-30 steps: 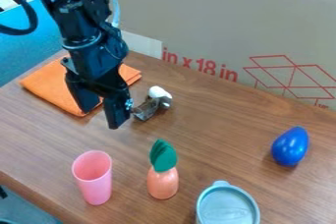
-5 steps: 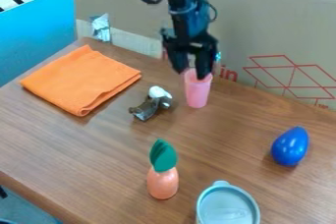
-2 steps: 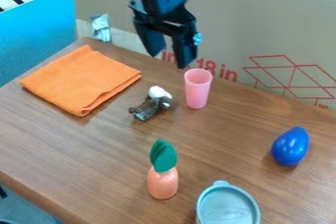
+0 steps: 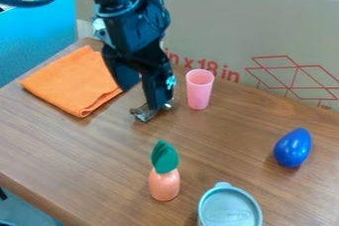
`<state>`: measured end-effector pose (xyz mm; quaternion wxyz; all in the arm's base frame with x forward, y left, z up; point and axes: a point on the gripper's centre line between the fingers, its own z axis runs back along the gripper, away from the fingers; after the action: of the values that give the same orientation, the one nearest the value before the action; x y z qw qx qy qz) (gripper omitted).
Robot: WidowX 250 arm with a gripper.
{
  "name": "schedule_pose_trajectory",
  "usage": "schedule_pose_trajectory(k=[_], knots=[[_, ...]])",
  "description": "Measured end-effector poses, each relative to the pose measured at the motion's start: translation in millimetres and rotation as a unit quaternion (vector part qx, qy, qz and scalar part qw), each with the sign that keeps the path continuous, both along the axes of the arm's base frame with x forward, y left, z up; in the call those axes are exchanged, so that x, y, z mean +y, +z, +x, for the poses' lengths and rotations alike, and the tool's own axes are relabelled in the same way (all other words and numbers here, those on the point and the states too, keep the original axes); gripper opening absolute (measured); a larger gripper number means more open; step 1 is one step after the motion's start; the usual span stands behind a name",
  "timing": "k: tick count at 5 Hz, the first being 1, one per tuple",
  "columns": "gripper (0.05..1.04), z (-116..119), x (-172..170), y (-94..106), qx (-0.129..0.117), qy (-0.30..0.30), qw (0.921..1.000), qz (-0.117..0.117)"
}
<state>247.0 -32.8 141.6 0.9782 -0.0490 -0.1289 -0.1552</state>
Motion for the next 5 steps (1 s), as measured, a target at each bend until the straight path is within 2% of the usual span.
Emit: schedule_pose_trajectory(k=[1,5], knots=[[1.005,-5.9,-6.3,-5.9,0.016,0.007,0.9997,-0.015],[1.005,-6.0,-6.5,-5.5,0.015,0.007,0.9997,-0.016]])
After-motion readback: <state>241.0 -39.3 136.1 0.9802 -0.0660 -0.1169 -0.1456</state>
